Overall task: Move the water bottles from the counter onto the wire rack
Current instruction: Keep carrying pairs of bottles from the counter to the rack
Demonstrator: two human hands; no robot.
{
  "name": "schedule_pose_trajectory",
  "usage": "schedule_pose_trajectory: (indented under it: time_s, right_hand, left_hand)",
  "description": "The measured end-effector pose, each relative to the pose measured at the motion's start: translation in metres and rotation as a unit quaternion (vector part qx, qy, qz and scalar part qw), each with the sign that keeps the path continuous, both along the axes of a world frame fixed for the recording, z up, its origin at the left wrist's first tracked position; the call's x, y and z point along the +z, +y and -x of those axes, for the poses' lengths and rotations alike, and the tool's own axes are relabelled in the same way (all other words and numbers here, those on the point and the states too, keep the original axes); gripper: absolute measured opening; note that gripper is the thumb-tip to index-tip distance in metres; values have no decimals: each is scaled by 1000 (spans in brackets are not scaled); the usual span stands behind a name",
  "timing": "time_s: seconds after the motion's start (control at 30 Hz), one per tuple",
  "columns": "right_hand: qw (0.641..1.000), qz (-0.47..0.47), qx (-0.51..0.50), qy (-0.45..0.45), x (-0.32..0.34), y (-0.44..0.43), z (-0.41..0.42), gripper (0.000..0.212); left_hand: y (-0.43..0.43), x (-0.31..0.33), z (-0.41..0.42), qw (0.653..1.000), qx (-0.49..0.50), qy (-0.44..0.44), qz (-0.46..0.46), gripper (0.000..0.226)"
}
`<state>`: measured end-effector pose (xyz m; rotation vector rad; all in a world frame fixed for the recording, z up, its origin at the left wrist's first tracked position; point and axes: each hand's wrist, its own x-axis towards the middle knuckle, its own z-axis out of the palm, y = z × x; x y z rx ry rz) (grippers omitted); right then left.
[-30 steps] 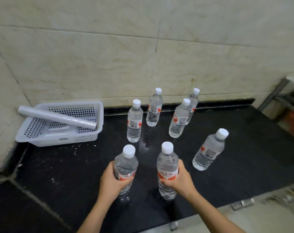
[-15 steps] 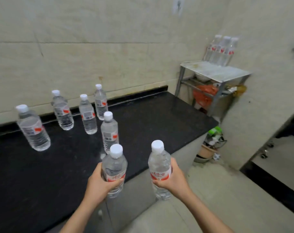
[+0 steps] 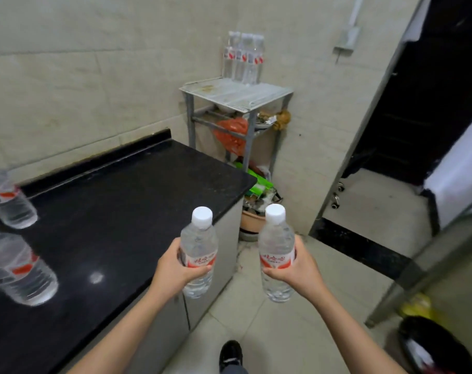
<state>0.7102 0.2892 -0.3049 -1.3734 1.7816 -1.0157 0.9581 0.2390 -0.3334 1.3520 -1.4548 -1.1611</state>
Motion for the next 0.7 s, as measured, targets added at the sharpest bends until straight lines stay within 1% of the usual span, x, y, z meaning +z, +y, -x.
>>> schedule_pose_trajectory:
  time_s: [0.13, 0.27, 0.33, 0.53, 0.67, 0.7]
  right_hand:
    - [999, 27, -32, -11, 19, -42, 54, 66]
    - [996, 34, -83, -11, 30, -83, 117, 64]
    - [993, 31, -115, -9, 32, -99, 149, 62]
    - [976, 41, -215, -20, 24, -129, 222, 59]
    - [971, 32, -236, -18, 10, -160, 271, 59]
    - [972, 31, -232, -21, 6, -171, 286, 61]
  left_hand:
    - [-60, 8, 54, 999, -18, 25, 16, 54]
    - [-131, 15, 119, 998, -43, 50, 13, 61]
    - [-162, 21, 157, 996, -62, 55, 16, 61]
    - [-225, 27, 248, 991, -114, 64, 18, 61]
    - [-261, 27, 293, 988, -142, 62, 19, 72]
    - [-270, 27, 305, 988, -139, 61, 24, 70]
